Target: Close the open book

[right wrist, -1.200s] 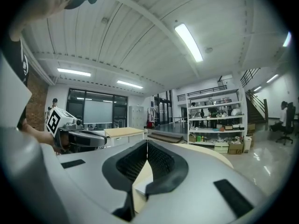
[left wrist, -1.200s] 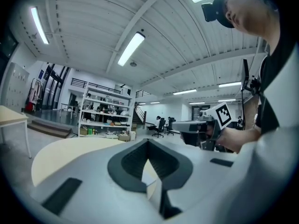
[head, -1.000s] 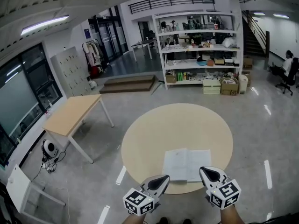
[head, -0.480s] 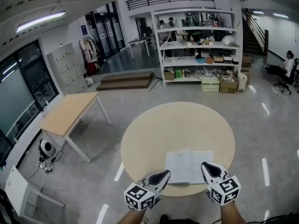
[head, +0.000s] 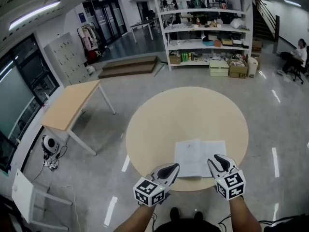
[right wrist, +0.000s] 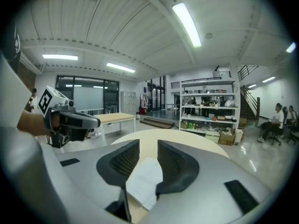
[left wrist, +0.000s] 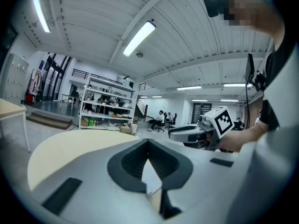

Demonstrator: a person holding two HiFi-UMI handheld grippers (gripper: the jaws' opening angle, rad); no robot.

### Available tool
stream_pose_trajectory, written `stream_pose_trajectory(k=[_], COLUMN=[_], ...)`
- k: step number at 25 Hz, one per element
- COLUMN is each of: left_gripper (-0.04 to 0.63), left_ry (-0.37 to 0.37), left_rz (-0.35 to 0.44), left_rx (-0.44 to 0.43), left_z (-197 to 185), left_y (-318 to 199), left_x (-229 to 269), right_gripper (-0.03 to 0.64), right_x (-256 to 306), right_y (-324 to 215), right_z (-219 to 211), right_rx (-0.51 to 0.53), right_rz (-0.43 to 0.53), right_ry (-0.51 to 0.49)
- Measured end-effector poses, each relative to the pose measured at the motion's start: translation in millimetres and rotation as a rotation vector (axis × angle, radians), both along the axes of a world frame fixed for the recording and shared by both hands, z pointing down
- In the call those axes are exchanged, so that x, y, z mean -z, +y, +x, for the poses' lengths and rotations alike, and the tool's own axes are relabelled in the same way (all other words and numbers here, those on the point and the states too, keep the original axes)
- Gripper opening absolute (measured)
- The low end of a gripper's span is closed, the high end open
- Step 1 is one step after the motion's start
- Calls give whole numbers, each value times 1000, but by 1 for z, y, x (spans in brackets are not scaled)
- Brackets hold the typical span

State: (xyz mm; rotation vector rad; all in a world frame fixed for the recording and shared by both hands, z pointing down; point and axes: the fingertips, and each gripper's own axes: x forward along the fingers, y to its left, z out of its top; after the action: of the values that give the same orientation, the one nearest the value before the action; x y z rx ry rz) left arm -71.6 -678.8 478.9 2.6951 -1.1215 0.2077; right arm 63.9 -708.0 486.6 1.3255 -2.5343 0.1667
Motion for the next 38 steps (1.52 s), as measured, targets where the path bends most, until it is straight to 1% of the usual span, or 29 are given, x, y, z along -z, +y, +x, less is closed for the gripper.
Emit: stream_pose_trajectory(k=[2, 4, 6, 8, 12, 14, 16, 18, 20, 22, 25, 27, 30, 33, 38], left_gripper=[-8, -8, -8, -8, -8, -8, -8, -8, -8, -8, -8, -8, -8, -8, -8], left_ry=[-9, -25, -41, -50, -88, -101, -96, -87, -99, -123, -156, -149, -132, -139, -135], left_rz=[-39, -90, -147, -199, -282, -333, -387, -425, -451, -480, -520, -533, -531, -541, -539], left_rx=[10, 22, 35, 40, 55, 74, 94, 102, 90, 78, 76, 78, 71, 66, 41], left_z=[2, 3, 1, 1, -3, -8, -12, -14, -13, -14, -24, -24, -21, -22, -16], left_y=[-9, -17, -18, -18, -22, -23, -24, -23, -20, -17, -11, -8, -11, -9, -6], left_x=[-27, -56, -82, -107, -154, -179, -201, -218, -236, -258, -279, -282, -285, -289, -287], right_gripper=[120, 148, 155, 165, 184, 195, 214, 228, 237, 238, 237, 238, 236, 236, 236], right_x=[-31, -62, -89, -115, -162, -185, -209, -230, -250, -267, -281, -285, -301, -309, -305], right_y=[-7, -13, -12, -9, -6, -4, -3, -2, -3, -7, -12, -12, -14, -15, -21], right_z=[-3, -6, -13, -16, -32, -41, -48, -54, -59, -65, -80, -82, -79, -81, -77], right_rx=[21, 40, 56, 72, 146, 187, 215, 241, 269, 296, 330, 357, 404, 425, 407], right_rz=[-29, -77, -127, -167, -206, -221, -238, -237, -207, -149, -59, -26, 2, 52, 136], right_ry=[74, 97, 108, 150, 216, 279, 359, 438, 528, 614, 704, 768, 866, 936, 1008])
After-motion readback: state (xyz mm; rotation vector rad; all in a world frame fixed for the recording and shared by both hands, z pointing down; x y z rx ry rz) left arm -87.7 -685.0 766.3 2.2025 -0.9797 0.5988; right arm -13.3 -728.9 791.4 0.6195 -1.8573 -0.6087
